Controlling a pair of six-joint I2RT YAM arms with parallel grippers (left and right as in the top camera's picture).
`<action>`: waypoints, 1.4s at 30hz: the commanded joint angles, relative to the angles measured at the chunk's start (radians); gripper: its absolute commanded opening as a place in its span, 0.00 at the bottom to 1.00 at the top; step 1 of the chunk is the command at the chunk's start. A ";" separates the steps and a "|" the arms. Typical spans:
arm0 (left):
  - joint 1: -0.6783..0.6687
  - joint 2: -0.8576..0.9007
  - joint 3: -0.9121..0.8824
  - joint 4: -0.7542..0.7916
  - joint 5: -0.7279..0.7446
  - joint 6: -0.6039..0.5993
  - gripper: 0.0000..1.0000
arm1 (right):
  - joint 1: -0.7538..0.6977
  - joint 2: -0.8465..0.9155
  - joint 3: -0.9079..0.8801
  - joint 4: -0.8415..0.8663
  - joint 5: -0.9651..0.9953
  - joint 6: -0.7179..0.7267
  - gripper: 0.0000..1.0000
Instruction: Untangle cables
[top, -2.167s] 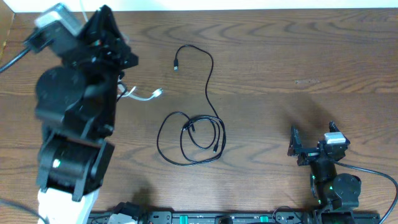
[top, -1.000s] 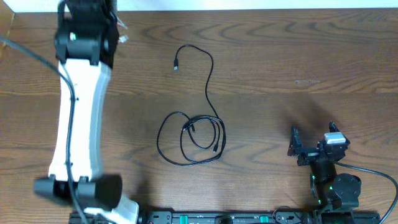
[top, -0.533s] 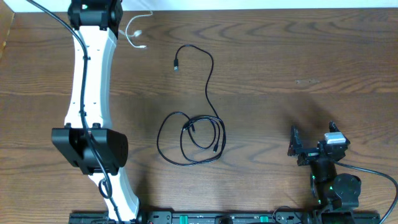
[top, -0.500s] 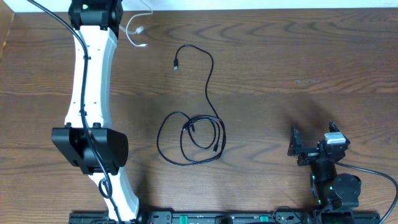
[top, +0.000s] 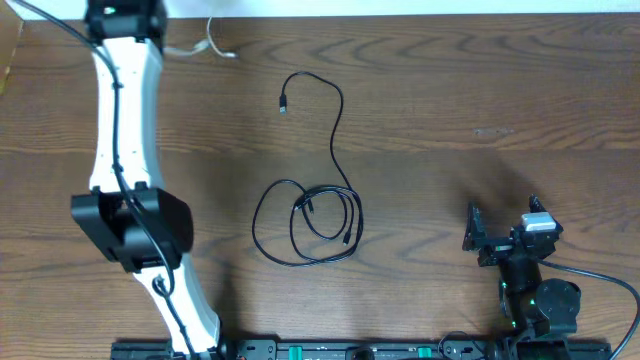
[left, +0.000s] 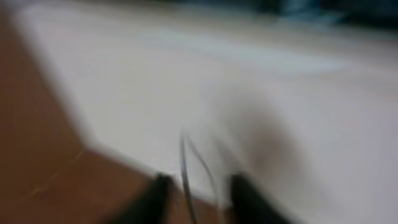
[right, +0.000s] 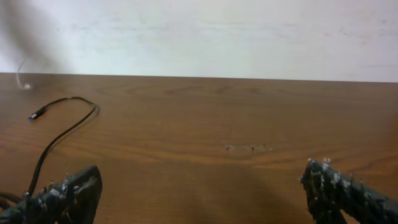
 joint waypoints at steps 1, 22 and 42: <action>0.106 0.064 0.015 -0.071 -0.113 0.039 0.97 | 0.004 -0.006 -0.003 -0.002 0.002 0.010 0.99; 0.197 0.129 -0.042 -0.420 0.524 -0.135 0.96 | 0.004 -0.006 -0.003 -0.002 0.002 0.010 0.99; 0.127 0.313 -0.126 -0.420 0.384 0.086 0.70 | 0.004 -0.006 -0.003 -0.002 0.002 0.010 0.99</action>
